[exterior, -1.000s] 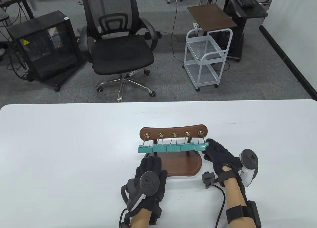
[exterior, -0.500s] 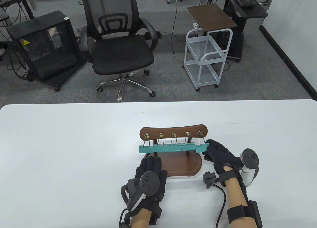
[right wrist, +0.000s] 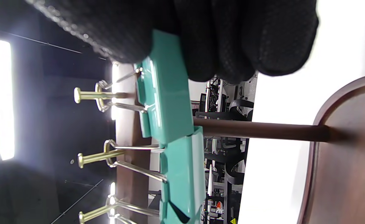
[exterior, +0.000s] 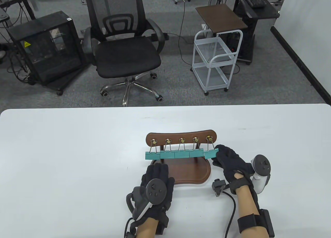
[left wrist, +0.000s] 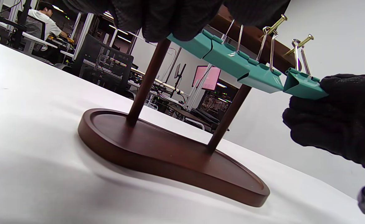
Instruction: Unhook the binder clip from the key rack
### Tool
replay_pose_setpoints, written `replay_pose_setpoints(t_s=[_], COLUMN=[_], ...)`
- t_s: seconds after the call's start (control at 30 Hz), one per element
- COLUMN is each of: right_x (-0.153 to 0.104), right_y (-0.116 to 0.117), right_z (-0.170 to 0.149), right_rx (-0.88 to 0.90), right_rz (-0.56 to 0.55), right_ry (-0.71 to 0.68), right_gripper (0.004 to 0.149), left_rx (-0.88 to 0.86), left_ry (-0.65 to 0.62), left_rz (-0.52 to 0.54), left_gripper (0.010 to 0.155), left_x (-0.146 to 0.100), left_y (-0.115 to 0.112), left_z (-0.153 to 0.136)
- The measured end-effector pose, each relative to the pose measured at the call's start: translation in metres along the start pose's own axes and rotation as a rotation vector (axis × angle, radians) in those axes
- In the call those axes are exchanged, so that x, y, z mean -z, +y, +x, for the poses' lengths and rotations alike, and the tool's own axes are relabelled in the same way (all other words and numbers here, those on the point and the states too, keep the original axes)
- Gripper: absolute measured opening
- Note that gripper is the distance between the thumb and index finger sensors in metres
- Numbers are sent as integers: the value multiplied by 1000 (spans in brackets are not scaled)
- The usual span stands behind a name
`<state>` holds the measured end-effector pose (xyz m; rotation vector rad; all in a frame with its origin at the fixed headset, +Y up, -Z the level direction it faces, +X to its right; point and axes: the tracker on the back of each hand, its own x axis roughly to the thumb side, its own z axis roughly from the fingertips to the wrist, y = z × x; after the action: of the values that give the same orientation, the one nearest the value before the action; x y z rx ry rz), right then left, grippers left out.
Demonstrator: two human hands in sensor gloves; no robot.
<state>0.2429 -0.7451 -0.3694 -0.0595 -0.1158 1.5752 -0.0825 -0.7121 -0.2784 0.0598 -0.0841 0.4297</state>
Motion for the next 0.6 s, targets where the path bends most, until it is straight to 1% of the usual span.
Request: replay_pose_setpoints(t_s=[0.5, 0.6], right_x=[0, 0], right_y=[-1, -3], right_z=[1, 1], right_rx=[51, 59], right_rz=[8, 34], right_ry=[-19, -25], right_gripper=[48, 47], left_rx=[0, 0], left_ry=[3, 2], left_rz=[1, 2], left_gripper=[62, 62], left_x=[0, 0], left_y=[0, 1], left_z=[0, 0])
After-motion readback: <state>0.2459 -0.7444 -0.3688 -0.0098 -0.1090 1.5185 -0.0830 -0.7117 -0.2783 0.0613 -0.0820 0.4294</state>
